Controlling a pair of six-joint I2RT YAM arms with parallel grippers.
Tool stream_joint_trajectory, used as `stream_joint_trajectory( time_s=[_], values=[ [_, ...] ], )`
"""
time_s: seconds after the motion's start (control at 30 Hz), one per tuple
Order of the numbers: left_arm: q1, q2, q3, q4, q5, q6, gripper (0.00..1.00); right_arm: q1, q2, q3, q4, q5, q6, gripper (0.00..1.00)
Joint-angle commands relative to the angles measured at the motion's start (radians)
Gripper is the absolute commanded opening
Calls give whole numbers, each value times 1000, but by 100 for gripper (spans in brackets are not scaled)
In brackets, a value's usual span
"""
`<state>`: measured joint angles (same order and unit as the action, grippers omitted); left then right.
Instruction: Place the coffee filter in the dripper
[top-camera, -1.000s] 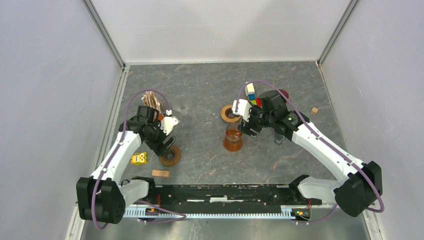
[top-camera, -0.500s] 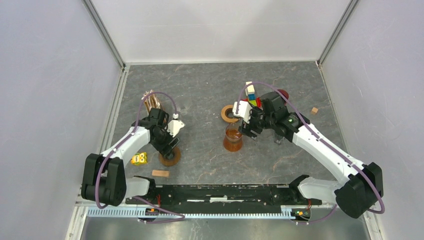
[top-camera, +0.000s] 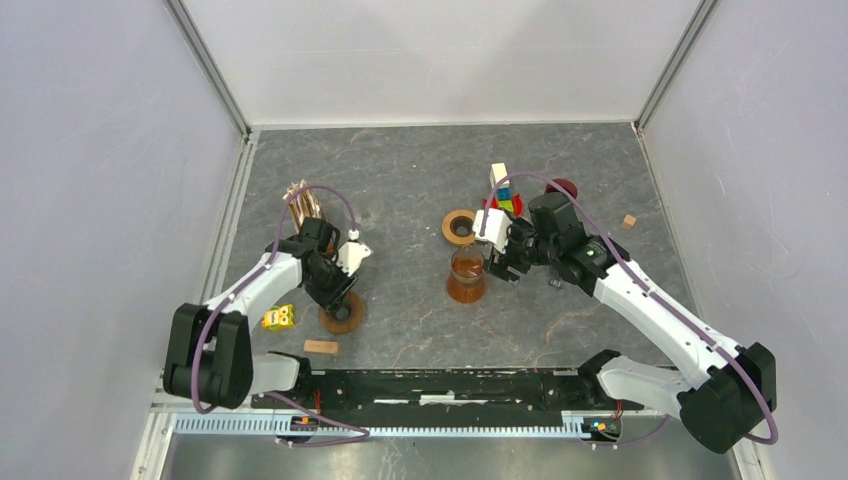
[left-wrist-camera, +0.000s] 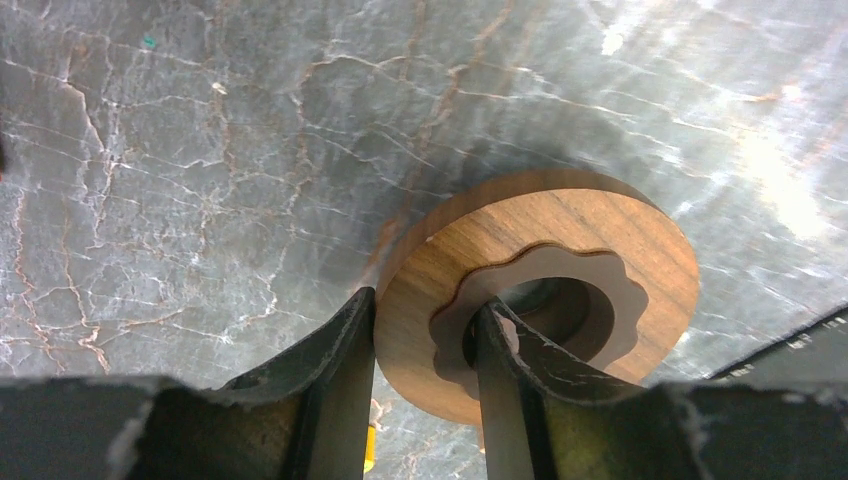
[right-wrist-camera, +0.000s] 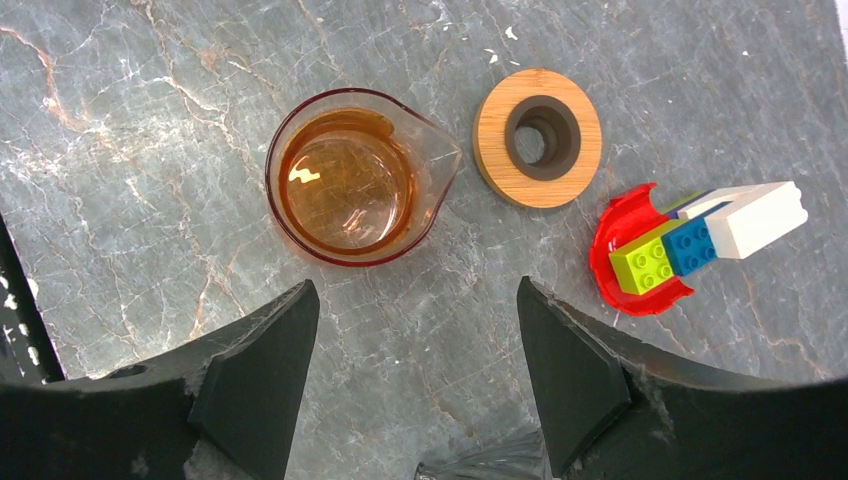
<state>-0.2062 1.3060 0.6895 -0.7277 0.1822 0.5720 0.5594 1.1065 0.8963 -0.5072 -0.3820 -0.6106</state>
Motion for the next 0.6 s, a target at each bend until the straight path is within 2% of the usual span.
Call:
stream_joint_trajectory(
  time_s=[0.0, 0.17, 0.37, 0.57],
  values=[
    [-68, -120, 106, -105, 81, -32, 39, -29, -39, 0, 57, -6, 16, 80],
    [-204, -111, 300, -185, 54, -86, 40, -100, -28, 34, 72, -59, 71, 80],
    [-347, 120, 659, -272, 57, -207, 39, -161, -50, 38, 80, -98, 87, 80],
    [-466, 357, 991, -362, 61, -251, 39, -176, -113, 57, -34, -201, -52, 80]
  ],
)
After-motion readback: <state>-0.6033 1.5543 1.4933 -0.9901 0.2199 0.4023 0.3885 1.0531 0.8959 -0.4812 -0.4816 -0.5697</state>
